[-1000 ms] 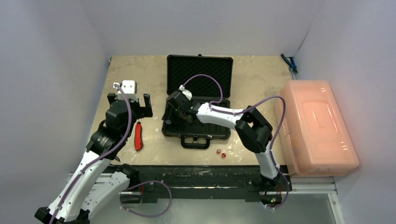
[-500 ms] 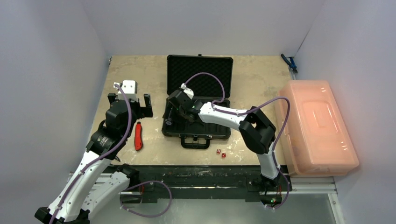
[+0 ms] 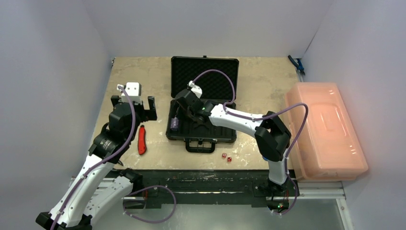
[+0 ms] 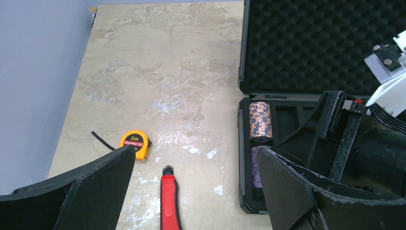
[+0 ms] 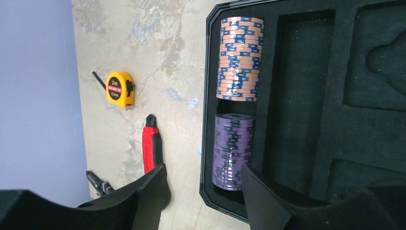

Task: Pack up texas hold em set

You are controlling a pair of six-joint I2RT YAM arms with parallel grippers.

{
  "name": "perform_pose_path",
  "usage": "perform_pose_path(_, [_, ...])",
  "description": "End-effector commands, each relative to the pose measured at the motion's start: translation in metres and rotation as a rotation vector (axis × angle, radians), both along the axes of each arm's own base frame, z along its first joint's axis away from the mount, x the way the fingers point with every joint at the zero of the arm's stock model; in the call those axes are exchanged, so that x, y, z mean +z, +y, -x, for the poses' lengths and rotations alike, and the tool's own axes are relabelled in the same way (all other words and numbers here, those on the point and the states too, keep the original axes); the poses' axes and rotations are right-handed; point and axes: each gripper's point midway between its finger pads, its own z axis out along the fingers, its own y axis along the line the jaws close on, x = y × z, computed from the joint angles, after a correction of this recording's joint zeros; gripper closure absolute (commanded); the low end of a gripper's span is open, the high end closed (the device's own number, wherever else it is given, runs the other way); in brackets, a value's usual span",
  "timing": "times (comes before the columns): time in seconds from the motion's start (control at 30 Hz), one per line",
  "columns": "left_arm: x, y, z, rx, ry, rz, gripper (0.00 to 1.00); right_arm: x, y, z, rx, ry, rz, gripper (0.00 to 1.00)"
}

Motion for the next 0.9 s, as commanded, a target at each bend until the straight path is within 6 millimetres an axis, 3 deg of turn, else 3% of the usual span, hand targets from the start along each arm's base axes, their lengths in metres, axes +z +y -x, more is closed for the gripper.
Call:
perform_pose_path(0.0, [0.016,0.000,-0.002,-0.003,-0.037,0.006,0.01,0.023,-0.009,-0.005,-0.003,-0.088,0.010,0.39])
perform_pose_path(0.27, [0.014,0.001,-0.004,0.001,-0.032,-0.003,0.01,0.020,-0.015,0.017,0.049,-0.131,0.083,0.41])
perform_pose_path(0.5, [0.014,0.001,-0.004,0.002,-0.030,-0.006,0.01,0.021,-0.001,0.048,0.165,-0.185,0.117,0.45])
perform_pose_path(0.63, [0.014,0.001,-0.004,0.002,-0.032,-0.005,0.01,0.011,0.005,0.063,0.215,-0.178,0.137,0.49])
perform_pose_path(0.87, [0.015,0.003,-0.002,0.008,-0.035,-0.007,0.02,-0.002,0.012,0.066,0.234,-0.151,0.129,0.59])
